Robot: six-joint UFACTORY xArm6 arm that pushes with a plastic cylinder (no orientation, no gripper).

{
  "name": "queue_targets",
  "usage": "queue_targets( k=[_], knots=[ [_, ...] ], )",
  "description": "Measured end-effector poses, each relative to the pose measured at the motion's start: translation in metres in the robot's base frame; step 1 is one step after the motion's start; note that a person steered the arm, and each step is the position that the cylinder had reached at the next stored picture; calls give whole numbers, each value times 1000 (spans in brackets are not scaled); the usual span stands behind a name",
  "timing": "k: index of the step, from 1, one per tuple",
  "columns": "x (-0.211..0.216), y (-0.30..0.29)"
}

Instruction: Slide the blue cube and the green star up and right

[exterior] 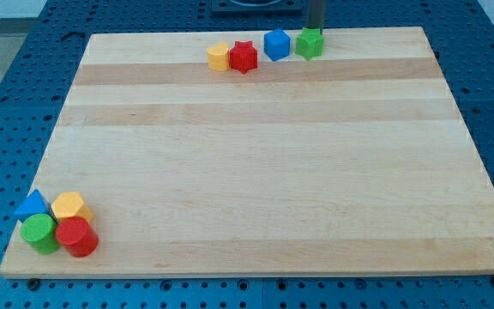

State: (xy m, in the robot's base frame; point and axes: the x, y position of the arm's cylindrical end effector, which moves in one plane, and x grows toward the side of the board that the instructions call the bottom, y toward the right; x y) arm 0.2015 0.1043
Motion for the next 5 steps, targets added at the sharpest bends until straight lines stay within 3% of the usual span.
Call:
queue_targets(
  k=[2, 4, 5],
  knots=[
    [-8, -26],
    [-9, -149],
    [-1, -180]
  ],
)
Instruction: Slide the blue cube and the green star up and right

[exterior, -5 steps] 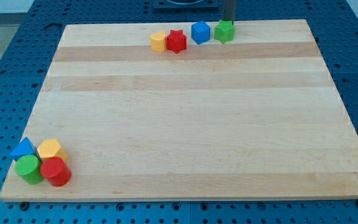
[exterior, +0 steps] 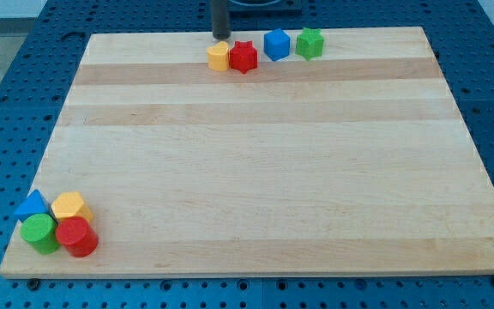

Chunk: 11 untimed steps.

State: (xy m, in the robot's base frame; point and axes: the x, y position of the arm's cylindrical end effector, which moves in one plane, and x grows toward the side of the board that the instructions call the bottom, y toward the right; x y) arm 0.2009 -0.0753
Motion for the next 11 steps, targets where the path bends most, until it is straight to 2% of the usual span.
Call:
queue_targets(
  k=[1, 4, 5, 6, 7, 9, 10, 11],
  knots=[
    [23, 12],
    [27, 161],
    [29, 124],
    [51, 91],
    [65, 124],
    [25, 246],
    [23, 256],
    [41, 234]
  ],
)
